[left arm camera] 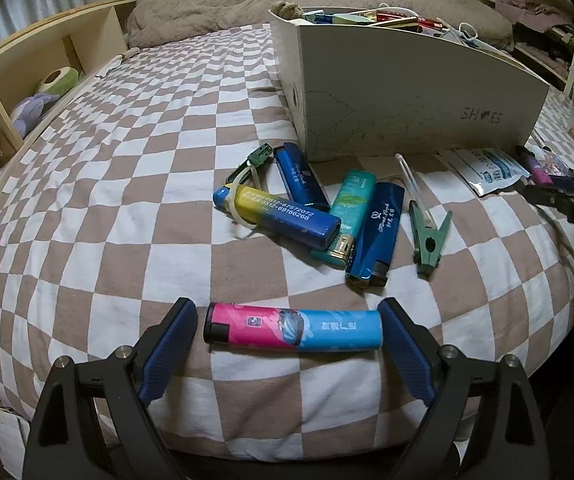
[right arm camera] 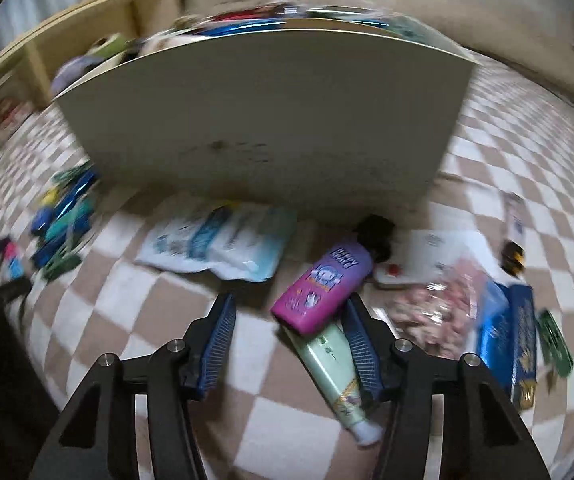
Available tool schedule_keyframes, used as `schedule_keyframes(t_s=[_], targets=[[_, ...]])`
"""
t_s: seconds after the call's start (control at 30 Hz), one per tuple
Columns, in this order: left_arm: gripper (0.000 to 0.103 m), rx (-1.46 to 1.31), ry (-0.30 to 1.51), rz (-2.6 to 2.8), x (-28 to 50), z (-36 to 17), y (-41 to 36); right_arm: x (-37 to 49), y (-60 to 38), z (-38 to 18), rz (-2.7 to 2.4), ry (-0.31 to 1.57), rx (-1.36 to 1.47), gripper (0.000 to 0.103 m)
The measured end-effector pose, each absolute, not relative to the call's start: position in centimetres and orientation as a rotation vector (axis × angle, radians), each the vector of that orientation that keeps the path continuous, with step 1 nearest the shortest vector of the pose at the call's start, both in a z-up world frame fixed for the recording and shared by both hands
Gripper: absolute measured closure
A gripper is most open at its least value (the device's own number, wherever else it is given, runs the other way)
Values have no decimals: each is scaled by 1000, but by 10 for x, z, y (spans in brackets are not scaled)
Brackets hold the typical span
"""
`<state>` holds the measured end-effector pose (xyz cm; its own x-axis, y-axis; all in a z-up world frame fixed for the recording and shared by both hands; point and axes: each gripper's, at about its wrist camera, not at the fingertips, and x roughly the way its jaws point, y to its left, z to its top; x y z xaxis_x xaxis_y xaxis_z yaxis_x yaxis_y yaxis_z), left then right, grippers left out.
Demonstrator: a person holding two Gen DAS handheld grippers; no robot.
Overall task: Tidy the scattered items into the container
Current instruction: 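Lift the pink-and-blue lighter with the left tool while the right tool grasps the pale green lighter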
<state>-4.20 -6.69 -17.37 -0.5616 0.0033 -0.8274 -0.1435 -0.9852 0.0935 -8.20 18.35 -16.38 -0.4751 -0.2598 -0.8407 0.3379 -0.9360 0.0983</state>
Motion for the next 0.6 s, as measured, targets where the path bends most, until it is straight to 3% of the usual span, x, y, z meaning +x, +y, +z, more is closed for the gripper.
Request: schedule_keyframes(t_s=[0.27,0.6], targets=[[11,-1427,234,2695,-42,-174,-67,-48,172,-160,-2262,185,1327,47],[11,-1429,232,2695,-44,-175,-65,-28,201,-158,-2423,291,1423,47]])
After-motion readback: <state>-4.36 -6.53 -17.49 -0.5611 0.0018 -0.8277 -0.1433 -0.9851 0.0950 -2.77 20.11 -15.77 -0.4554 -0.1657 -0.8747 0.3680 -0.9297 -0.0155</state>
